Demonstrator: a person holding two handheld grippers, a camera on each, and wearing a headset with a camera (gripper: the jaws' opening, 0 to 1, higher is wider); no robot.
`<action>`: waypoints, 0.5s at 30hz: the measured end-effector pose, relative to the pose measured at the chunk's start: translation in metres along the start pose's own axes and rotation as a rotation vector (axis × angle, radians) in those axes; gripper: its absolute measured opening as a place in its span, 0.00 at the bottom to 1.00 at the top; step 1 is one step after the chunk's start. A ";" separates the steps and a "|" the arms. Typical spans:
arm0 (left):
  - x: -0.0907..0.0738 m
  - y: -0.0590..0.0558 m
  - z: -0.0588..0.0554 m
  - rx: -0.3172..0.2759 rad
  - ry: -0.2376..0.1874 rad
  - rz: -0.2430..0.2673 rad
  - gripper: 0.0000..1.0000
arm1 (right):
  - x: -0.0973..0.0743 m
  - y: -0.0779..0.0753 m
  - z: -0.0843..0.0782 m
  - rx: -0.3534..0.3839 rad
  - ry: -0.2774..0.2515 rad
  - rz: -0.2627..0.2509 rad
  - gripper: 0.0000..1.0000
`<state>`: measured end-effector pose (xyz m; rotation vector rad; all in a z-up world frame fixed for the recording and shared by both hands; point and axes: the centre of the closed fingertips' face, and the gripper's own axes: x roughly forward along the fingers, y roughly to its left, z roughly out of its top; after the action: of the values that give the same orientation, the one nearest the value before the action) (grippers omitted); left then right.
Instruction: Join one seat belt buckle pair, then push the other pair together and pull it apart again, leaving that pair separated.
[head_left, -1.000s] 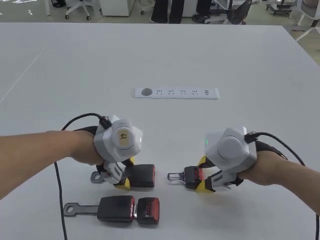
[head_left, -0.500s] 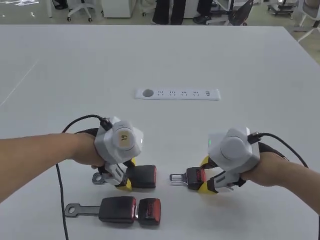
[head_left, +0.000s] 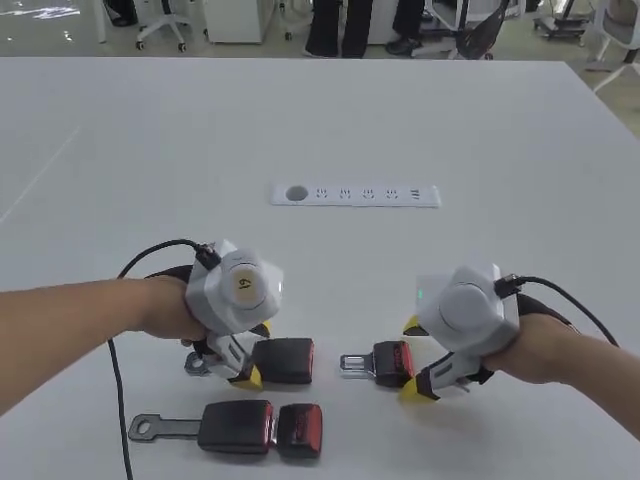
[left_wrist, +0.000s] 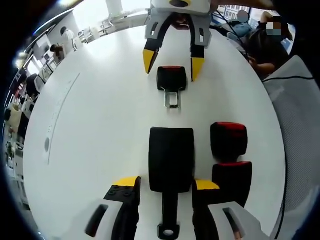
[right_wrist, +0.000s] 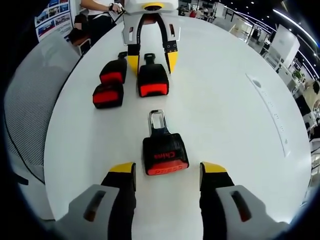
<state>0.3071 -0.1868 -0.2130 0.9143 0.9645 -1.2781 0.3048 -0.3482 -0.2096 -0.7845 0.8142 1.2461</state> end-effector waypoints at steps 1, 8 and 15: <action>-0.001 -0.001 -0.003 -0.012 0.001 -0.003 0.42 | 0.000 0.000 -0.001 0.005 0.002 0.002 0.51; -0.011 0.001 -0.015 -0.045 -0.007 0.011 0.42 | -0.005 0.003 -0.003 0.022 -0.001 -0.005 0.54; -0.025 -0.005 -0.027 -0.087 -0.010 0.008 0.45 | -0.011 0.004 -0.005 0.068 -0.022 -0.012 0.58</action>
<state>0.2995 -0.1530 -0.1992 0.8424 0.9998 -1.2240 0.2985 -0.3573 -0.2029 -0.7190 0.8286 1.2089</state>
